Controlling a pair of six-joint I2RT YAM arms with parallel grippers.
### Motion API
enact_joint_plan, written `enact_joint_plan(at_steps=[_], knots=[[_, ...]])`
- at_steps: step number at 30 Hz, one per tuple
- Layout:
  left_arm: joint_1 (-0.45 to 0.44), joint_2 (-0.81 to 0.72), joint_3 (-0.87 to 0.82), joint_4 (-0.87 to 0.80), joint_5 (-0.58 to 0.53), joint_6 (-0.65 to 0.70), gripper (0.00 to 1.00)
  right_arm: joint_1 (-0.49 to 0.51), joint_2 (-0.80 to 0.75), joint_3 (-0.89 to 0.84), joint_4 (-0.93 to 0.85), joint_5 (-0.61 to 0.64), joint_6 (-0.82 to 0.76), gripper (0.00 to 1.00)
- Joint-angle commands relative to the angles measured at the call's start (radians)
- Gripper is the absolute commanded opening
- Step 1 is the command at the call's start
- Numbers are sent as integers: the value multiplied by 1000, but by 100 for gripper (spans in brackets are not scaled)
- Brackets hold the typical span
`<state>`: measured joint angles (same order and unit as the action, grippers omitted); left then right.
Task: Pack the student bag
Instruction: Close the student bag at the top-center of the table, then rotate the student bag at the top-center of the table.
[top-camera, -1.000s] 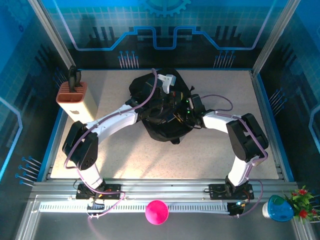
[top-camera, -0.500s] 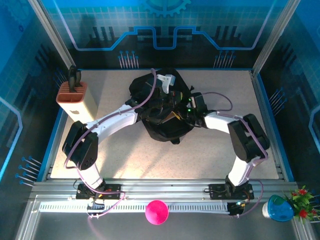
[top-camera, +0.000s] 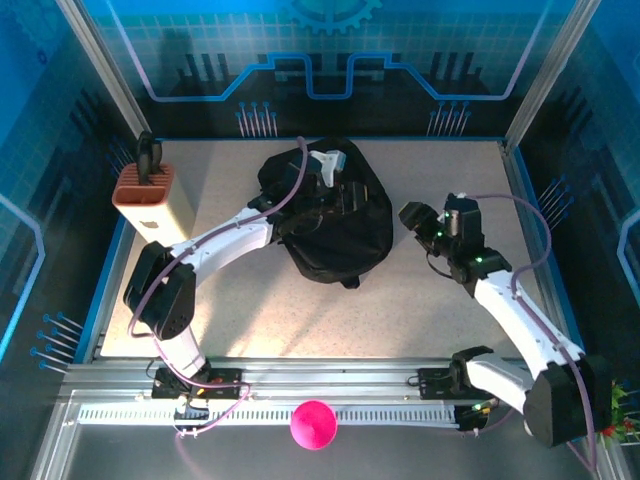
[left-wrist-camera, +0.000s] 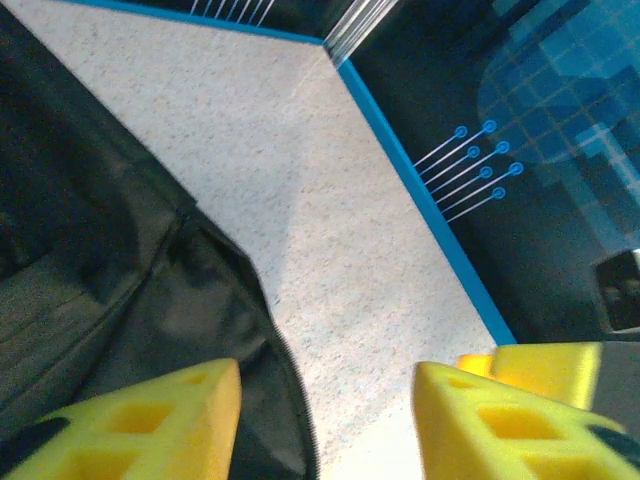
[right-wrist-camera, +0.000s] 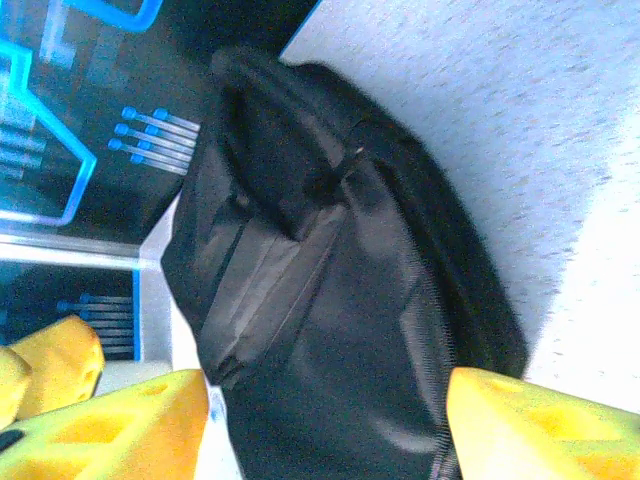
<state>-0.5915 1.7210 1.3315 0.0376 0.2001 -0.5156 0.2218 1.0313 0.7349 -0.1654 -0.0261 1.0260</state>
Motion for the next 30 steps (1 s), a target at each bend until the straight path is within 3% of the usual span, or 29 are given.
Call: enact_joint_plan(at_steps=[1, 7, 15, 18, 21, 26, 30], knots=[[45, -25, -31, -119, -4, -32, 56, -20, -29, 27, -135, 91, -100, 70], [178, -98, -187, -173, -33, -109, 56, -27, 9, 58, -129, 46, -119, 74], [366, -107, -369, -136, -13, -192, 36, -18, 87, 50, -76, -28, -85, 73], [418, -66, -379, -78, 46, -221, 34, -7, 110, 48, -61, -49, -77, 73], [439, -10, -344, -46, 96, -232, 34, 1, 131, 46, -51, -67, -68, 72], [450, 87, -254, -117, 65, -244, 35, 7, 148, 30, -44, -81, -52, 70], [458, 144, -235, -44, 140, -282, 34, 9, 153, 11, -36, -92, -50, 69]])
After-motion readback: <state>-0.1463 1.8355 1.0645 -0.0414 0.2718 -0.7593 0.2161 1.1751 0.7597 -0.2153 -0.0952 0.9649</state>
